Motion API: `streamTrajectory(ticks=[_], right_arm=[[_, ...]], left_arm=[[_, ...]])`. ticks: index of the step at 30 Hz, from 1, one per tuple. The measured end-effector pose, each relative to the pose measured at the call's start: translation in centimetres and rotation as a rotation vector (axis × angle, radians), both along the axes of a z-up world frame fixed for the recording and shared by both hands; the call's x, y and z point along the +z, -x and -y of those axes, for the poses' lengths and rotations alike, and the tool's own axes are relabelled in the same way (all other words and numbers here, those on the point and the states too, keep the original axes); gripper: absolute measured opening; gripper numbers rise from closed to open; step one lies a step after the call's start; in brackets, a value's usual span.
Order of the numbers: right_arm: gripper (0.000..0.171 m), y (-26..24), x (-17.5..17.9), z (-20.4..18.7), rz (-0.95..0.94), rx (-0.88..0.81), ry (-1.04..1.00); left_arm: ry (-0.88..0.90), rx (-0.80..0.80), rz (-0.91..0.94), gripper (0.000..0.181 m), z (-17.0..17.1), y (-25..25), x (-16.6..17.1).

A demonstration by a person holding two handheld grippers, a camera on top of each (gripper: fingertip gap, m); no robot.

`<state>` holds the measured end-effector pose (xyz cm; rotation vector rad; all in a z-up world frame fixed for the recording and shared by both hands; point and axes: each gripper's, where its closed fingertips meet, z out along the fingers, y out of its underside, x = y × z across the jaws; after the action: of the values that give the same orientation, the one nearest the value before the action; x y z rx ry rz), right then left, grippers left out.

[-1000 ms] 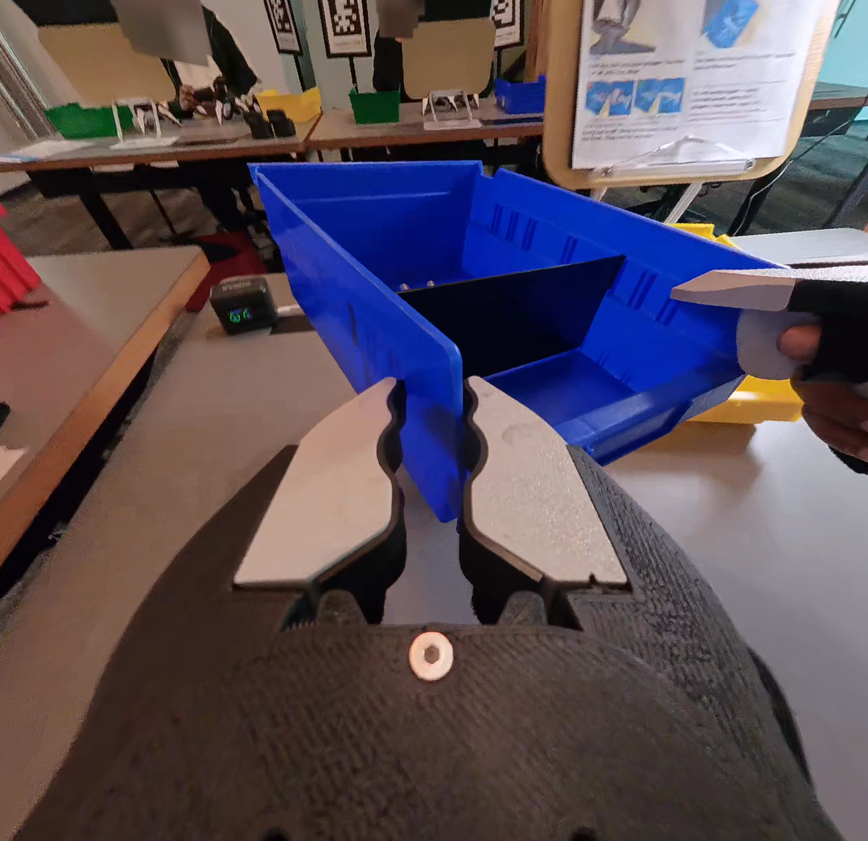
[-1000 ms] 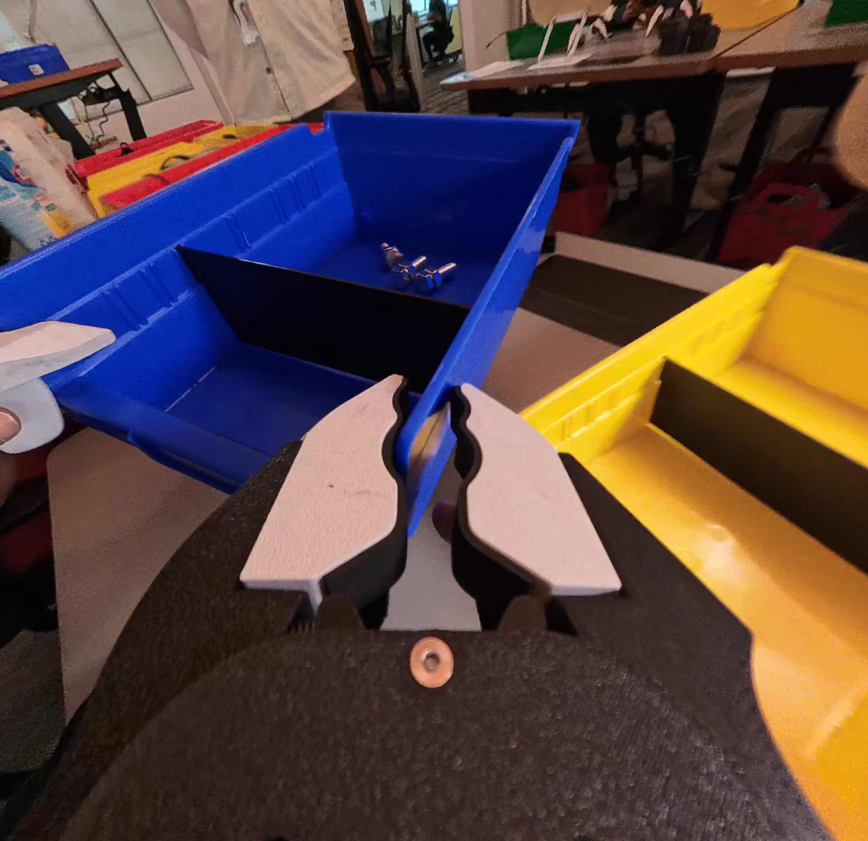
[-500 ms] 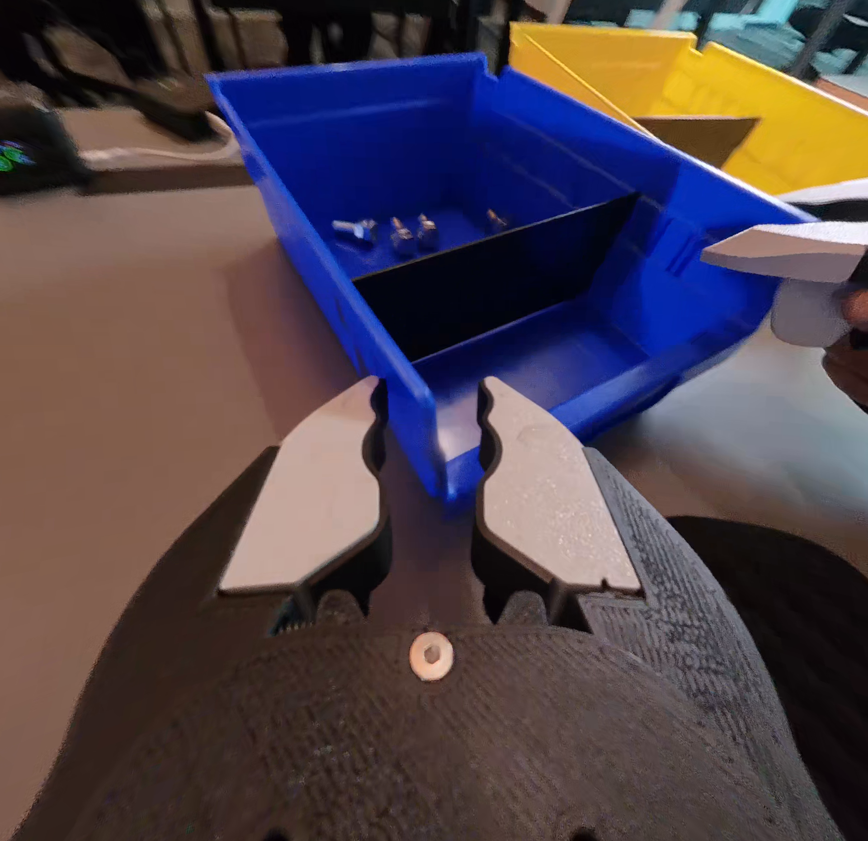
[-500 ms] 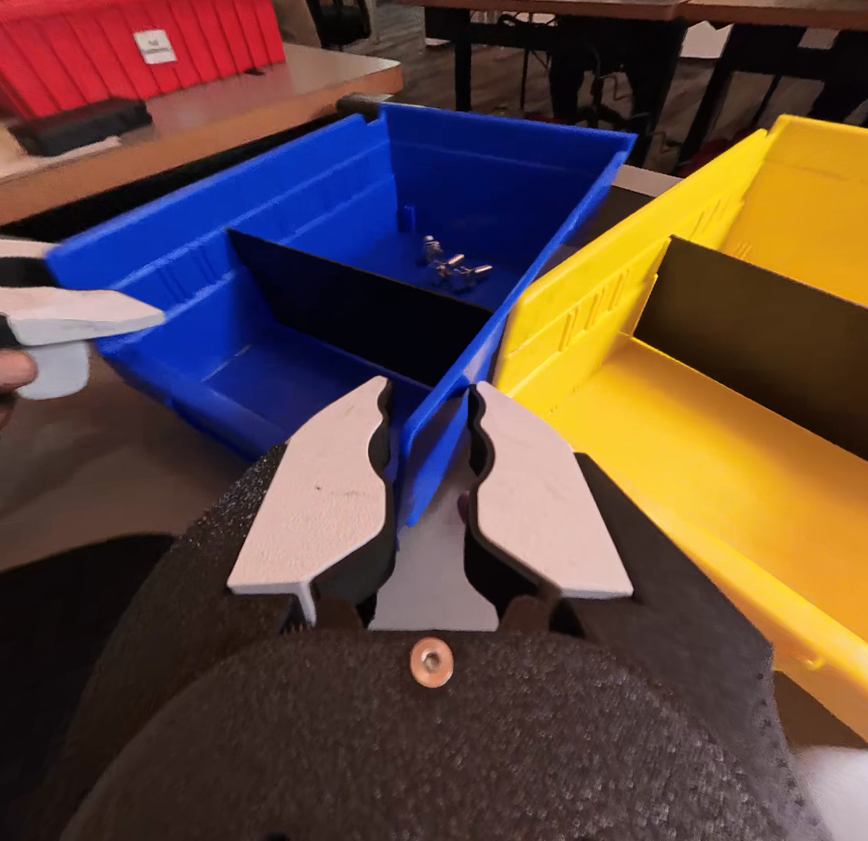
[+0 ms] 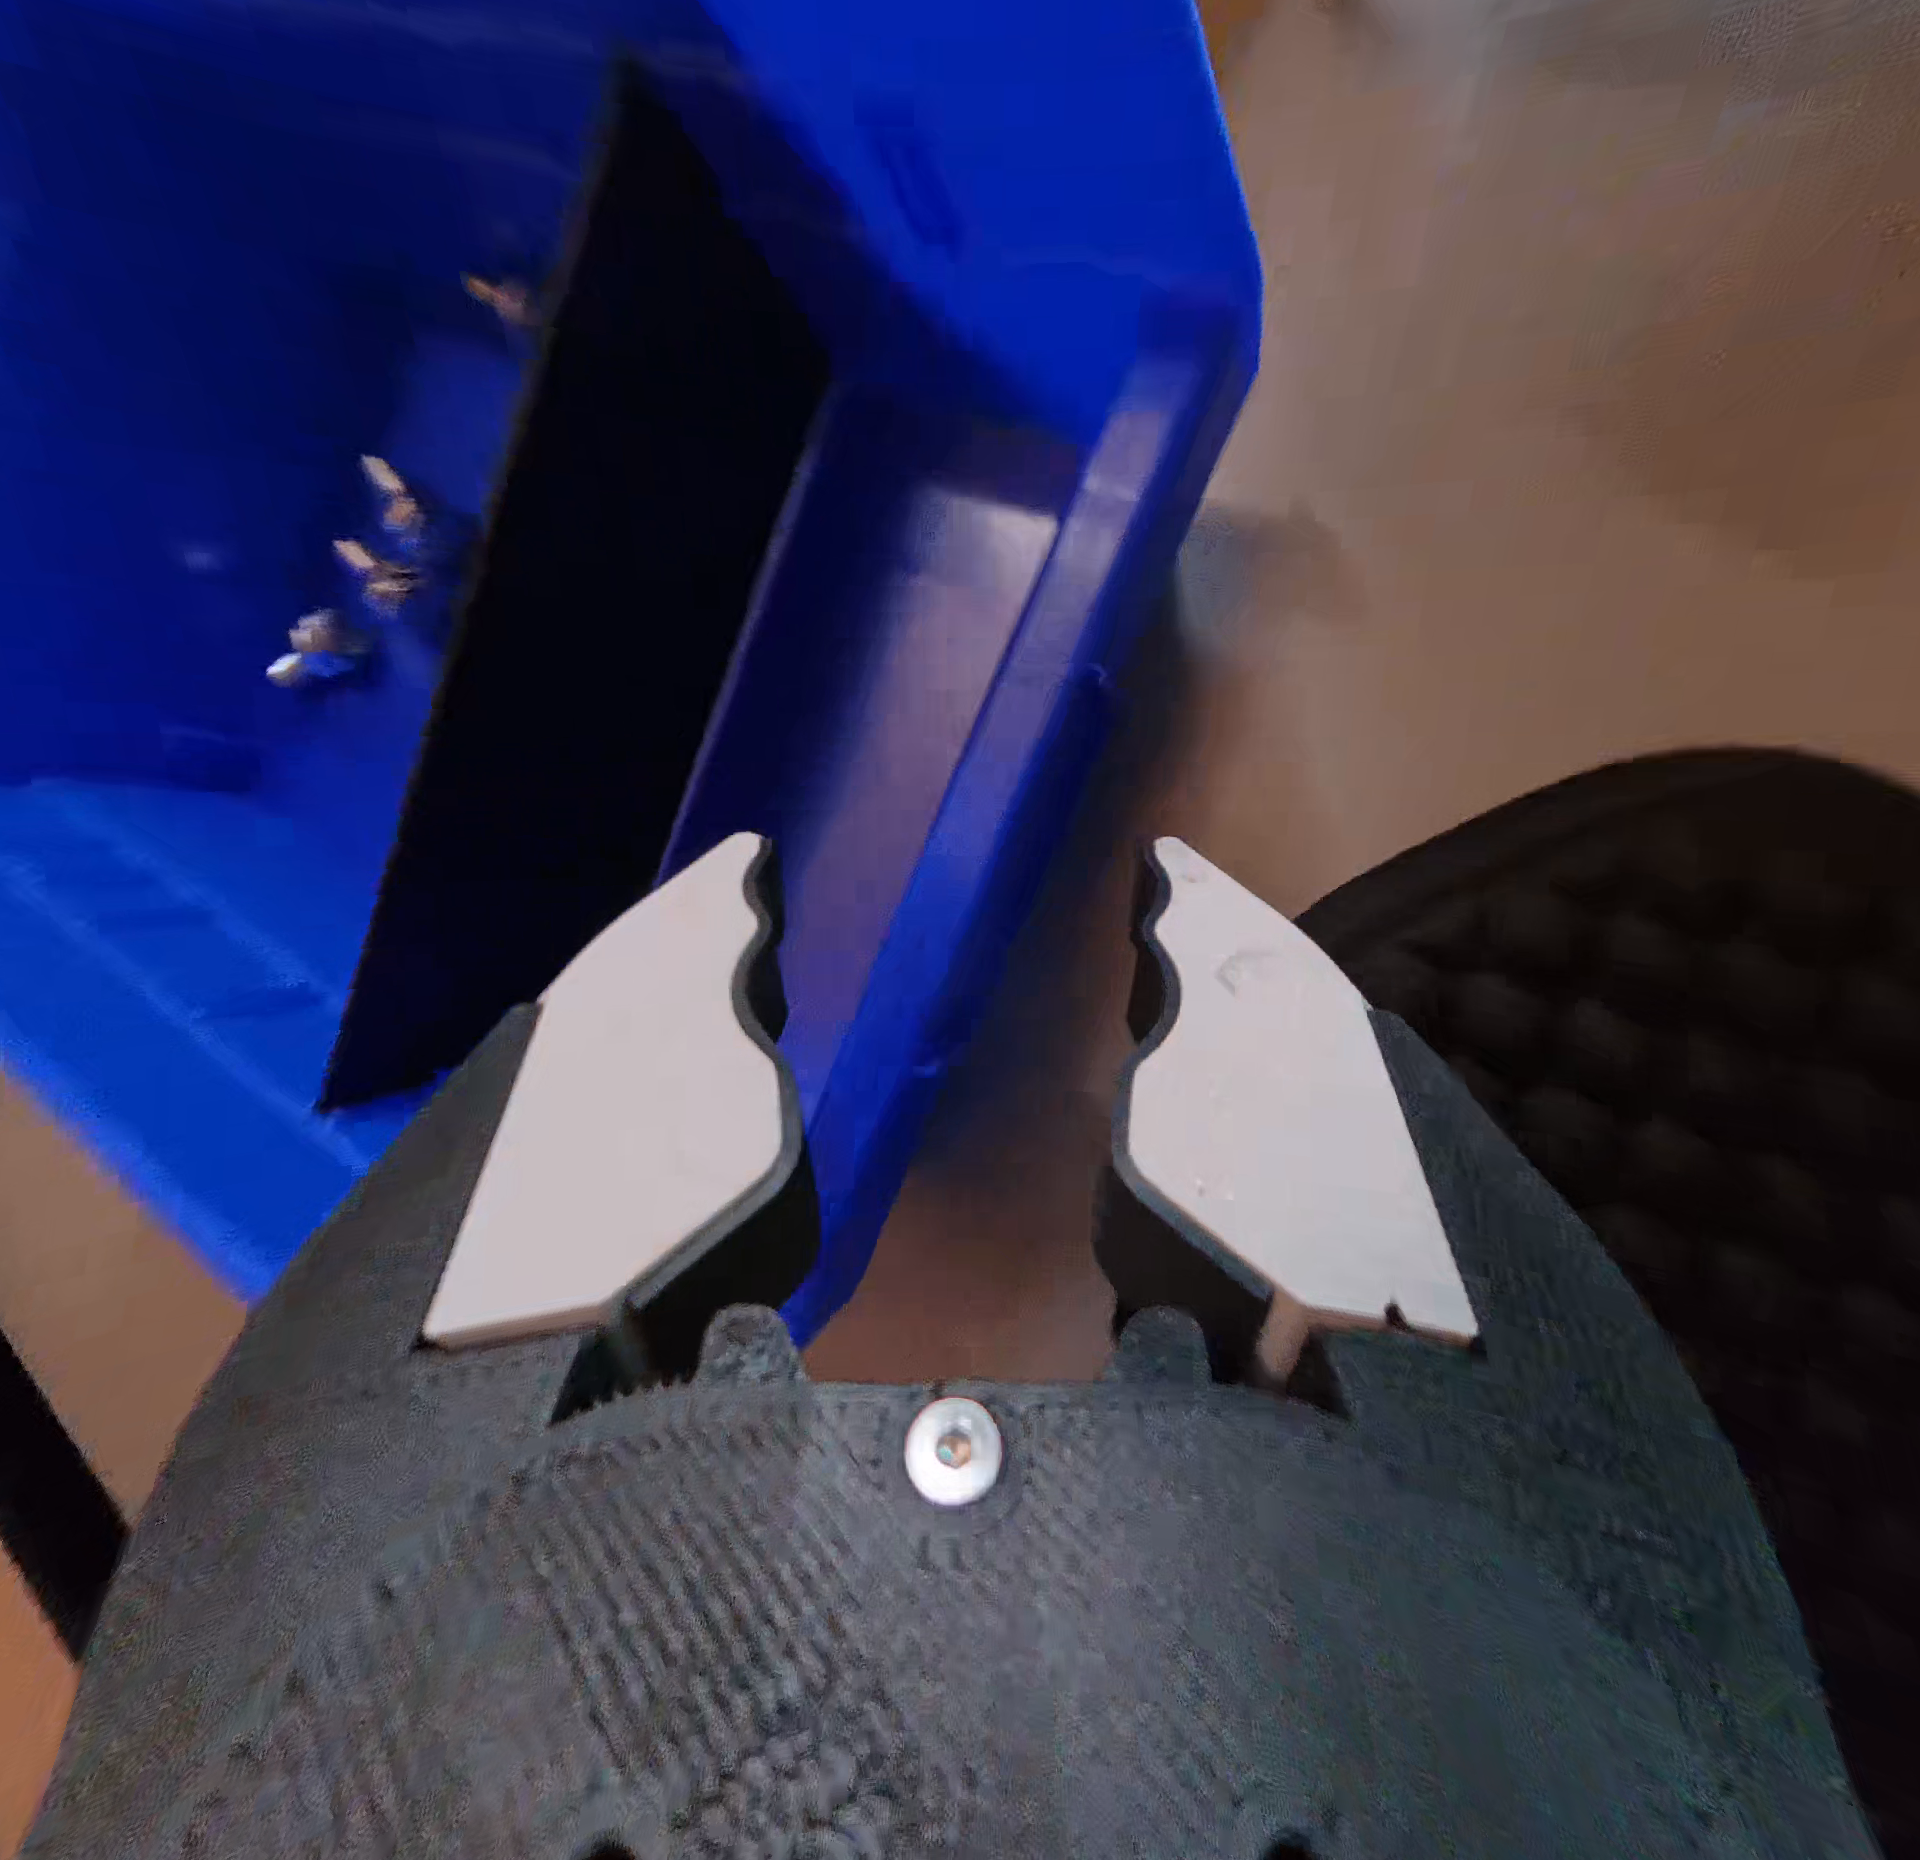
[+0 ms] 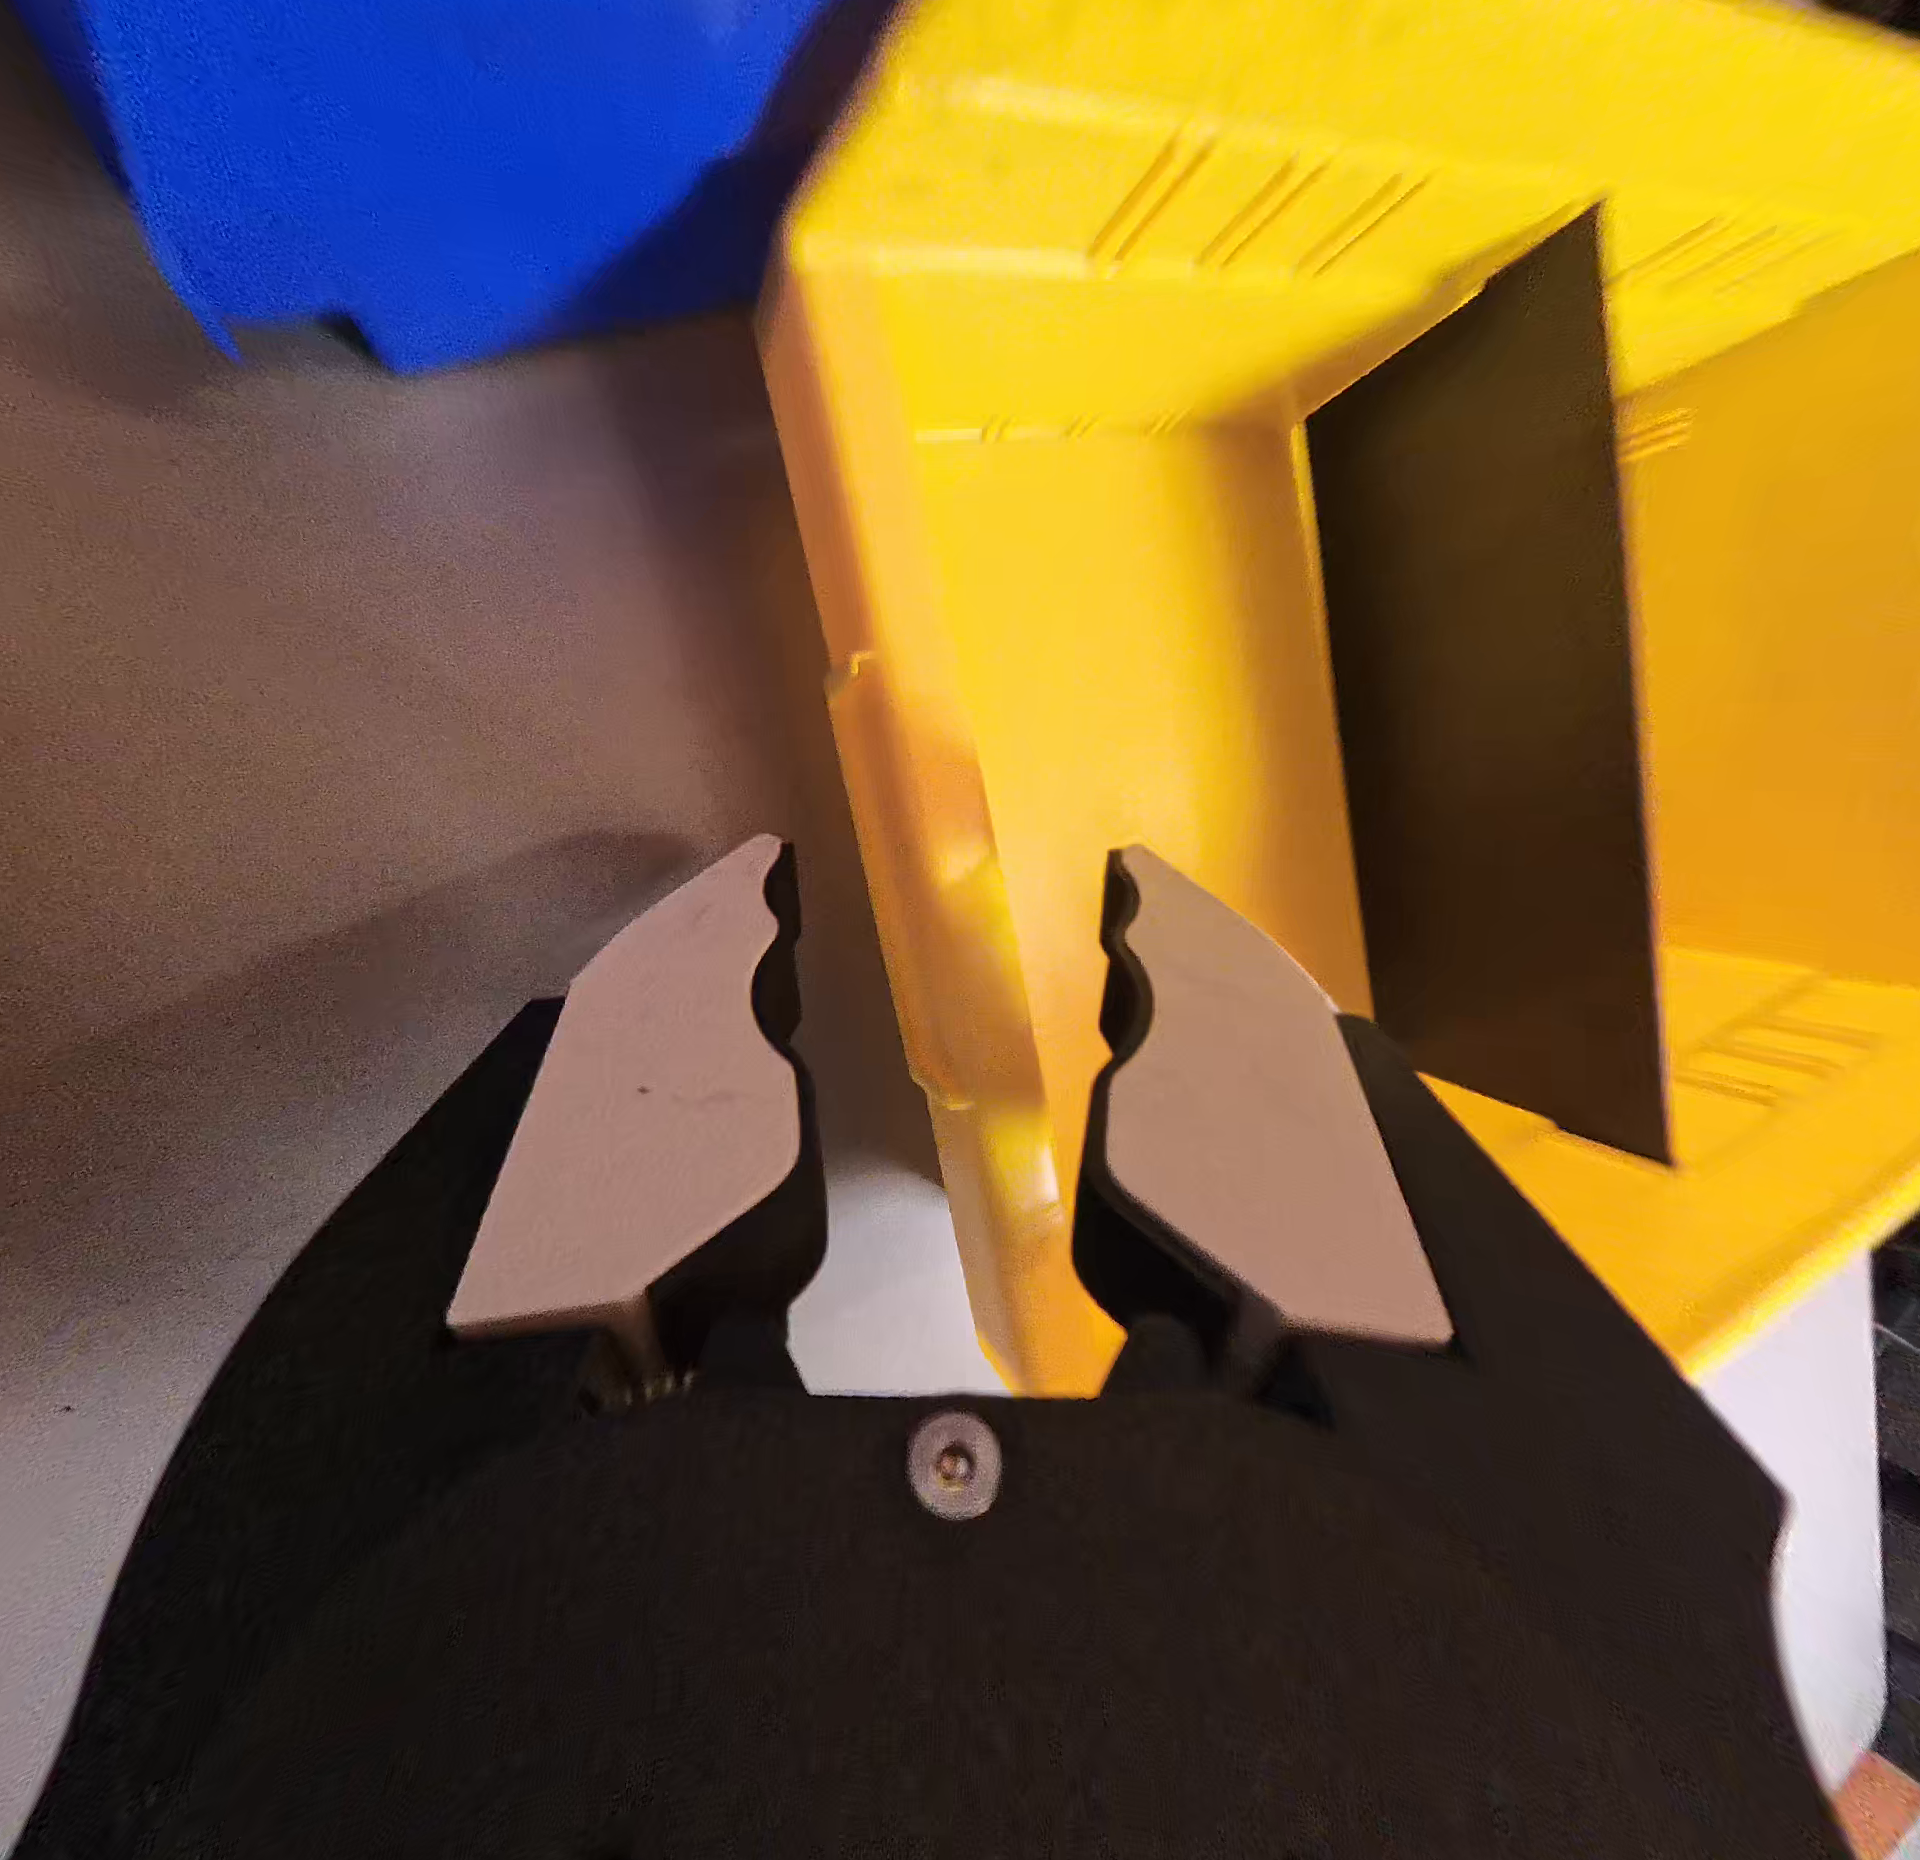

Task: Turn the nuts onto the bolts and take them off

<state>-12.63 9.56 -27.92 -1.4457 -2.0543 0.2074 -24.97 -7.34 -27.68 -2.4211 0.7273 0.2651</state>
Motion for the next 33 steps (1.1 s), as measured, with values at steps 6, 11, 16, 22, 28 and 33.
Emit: streamTrajectory(ticks=[6, 11, 16, 22, 28, 33], right_arm=[[0.030, -1.1, -2.1, -0.6, 0.076, 0.014, -0.015], [0.028, -6.1, -2.0, -0.4, 0.064, -0.044, -0.050], [0.028, -13.5, -2.1, -2.2, 0.052, -0.149, -0.053], [0.028, -20.9, -2.1, -7.0, 0.069, -0.279, -0.069], [0.028, -23.9, -2.2, -12.1, 0.089, -0.280, -0.058], [0.034, -23.9, -1.7, -13.6, 0.077, -0.282, -0.029]], left_arm=[[0.178, -0.149, -0.085, 0.034, -1.6, -0.6, -4.0], [0.128, -0.154, -0.061, 0.033, -2.6, -1.5, -4.0], [0.089, -0.152, -0.067, 0.033, -3.1, -1.8, -3.9], [0.070, -0.126, -0.081, 0.033, -5.1, -1.3, -3.8], [0.078, -0.069, -0.063, 0.033, -8.4, 0.2, -3.8], [0.040, -0.004, -0.069, 0.034, -11.2, 1.7, -3.8]])
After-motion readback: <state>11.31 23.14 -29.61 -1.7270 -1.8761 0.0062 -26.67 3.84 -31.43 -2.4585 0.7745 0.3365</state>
